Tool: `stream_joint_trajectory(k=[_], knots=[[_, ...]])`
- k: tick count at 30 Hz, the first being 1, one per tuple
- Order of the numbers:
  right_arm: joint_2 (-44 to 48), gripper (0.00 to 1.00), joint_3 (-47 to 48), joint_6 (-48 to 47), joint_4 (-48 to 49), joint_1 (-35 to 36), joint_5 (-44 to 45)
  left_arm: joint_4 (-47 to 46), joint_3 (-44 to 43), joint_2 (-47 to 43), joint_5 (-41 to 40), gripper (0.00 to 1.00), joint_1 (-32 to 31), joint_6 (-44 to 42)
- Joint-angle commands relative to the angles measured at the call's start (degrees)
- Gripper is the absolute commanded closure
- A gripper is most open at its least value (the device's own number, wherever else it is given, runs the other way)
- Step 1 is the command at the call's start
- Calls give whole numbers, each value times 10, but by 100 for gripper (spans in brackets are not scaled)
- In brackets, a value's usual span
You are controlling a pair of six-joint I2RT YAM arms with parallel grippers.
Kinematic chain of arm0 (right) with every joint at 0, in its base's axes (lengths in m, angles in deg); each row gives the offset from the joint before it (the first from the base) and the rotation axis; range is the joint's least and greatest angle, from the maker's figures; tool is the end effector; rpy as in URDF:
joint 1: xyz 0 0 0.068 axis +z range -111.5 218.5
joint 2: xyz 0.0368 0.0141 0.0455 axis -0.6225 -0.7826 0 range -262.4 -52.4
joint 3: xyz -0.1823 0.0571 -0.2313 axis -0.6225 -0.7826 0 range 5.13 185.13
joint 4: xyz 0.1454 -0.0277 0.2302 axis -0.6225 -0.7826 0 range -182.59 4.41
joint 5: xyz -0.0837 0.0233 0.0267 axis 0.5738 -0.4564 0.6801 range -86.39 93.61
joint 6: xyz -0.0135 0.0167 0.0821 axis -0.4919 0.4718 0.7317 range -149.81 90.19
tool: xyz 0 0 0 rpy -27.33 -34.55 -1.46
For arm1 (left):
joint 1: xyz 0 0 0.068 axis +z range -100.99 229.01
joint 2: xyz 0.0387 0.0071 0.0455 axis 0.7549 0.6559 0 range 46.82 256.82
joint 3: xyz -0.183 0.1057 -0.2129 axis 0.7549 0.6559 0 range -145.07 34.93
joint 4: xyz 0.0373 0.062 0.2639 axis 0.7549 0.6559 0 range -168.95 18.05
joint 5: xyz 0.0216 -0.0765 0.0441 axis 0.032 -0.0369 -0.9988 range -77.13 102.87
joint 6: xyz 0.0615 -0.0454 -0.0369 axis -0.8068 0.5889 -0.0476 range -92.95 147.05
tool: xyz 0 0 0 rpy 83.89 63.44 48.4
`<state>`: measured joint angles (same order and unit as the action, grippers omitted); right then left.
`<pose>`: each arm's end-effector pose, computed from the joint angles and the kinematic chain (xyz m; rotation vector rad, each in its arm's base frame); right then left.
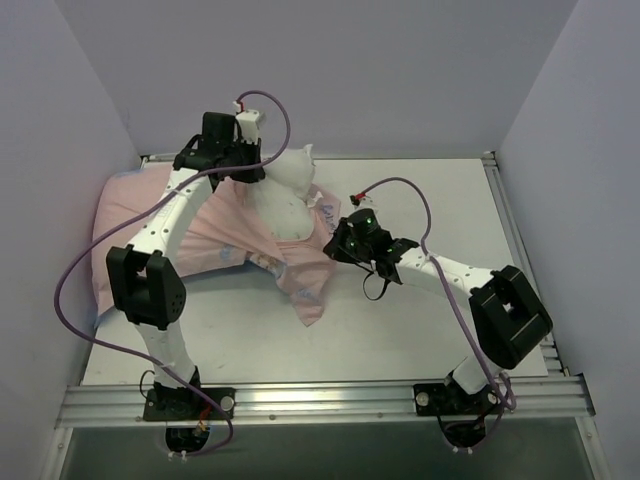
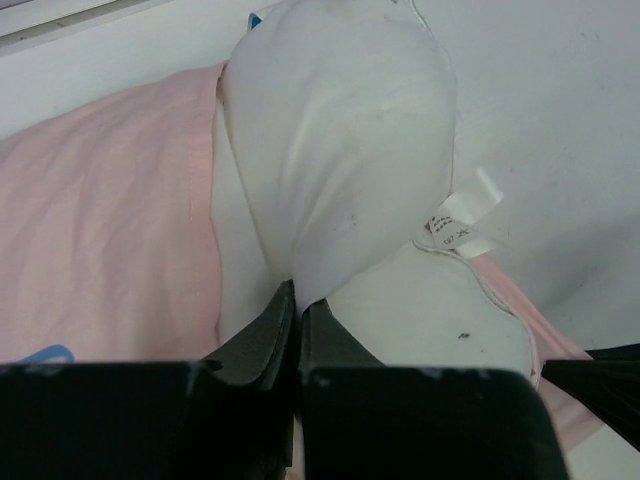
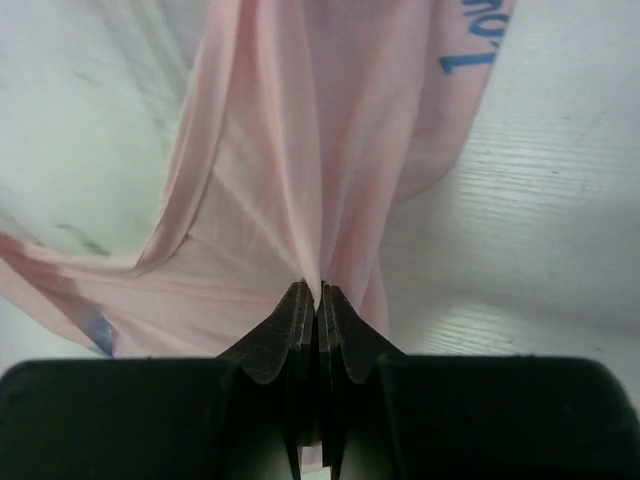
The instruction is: Remove the pillowcase from the pillow
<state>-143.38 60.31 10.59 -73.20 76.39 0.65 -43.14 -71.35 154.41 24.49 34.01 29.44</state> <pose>0.3177 0.2523 0.2442 0.0104 2.1026 0.9136 0.4644 -0.1400 0.3572 0.3570 2.2026 -0.3917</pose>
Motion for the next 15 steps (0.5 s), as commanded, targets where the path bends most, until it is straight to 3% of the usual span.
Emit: stream_joint_trajectory(k=[1, 7, 15], knots=[[-6, 100, -74, -44, -131, -46, -14, -91, -66, -36, -65, 98, 60, -13], [-99, 100, -61, -68, -48, -81, -63, -73, -75, -98, -21, 98, 83, -1], [-212, 100, 17, -139, -66, -109, -66, -54, -35, -168, 6, 98, 88, -7]])
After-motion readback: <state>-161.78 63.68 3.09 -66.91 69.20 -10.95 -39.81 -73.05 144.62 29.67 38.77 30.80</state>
